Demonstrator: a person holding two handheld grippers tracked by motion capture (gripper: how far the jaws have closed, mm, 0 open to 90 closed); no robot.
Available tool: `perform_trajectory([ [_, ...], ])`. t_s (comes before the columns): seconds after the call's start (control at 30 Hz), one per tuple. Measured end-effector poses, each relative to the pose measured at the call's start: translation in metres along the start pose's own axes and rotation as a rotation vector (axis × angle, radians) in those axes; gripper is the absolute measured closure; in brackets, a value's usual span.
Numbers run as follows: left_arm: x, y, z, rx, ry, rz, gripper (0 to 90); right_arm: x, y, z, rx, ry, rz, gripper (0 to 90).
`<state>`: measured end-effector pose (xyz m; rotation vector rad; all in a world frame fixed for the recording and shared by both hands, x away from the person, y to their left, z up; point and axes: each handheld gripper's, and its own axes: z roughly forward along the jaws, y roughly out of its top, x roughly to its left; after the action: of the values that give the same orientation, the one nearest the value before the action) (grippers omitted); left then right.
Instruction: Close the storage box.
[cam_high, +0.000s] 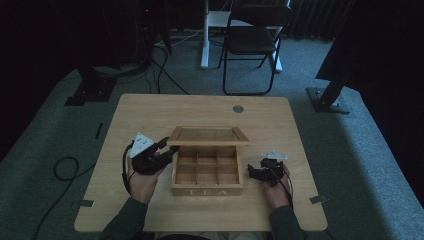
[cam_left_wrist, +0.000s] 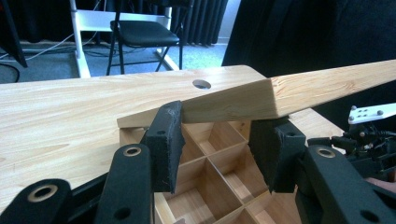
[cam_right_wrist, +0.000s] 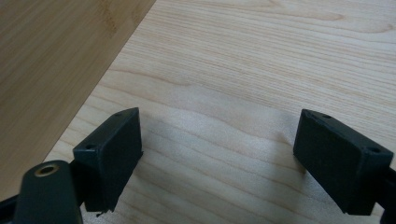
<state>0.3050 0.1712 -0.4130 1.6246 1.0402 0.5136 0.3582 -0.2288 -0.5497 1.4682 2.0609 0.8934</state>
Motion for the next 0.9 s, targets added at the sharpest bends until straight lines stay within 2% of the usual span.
perform_trajectory([
  [0.67, -0.003, -0.009, -0.003, 0.015, 0.003, 0.01, 54.3, 0.0, 0.0, 0.0, 0.001, 0.0, 0.001, 15.0],
  [0.9, -0.004, -0.013, -0.004, 0.019, -0.001, -0.005, 54.2, 0.0, 0.0, 0.0, 0.001, 0.001, 0.001, 15.0],
])
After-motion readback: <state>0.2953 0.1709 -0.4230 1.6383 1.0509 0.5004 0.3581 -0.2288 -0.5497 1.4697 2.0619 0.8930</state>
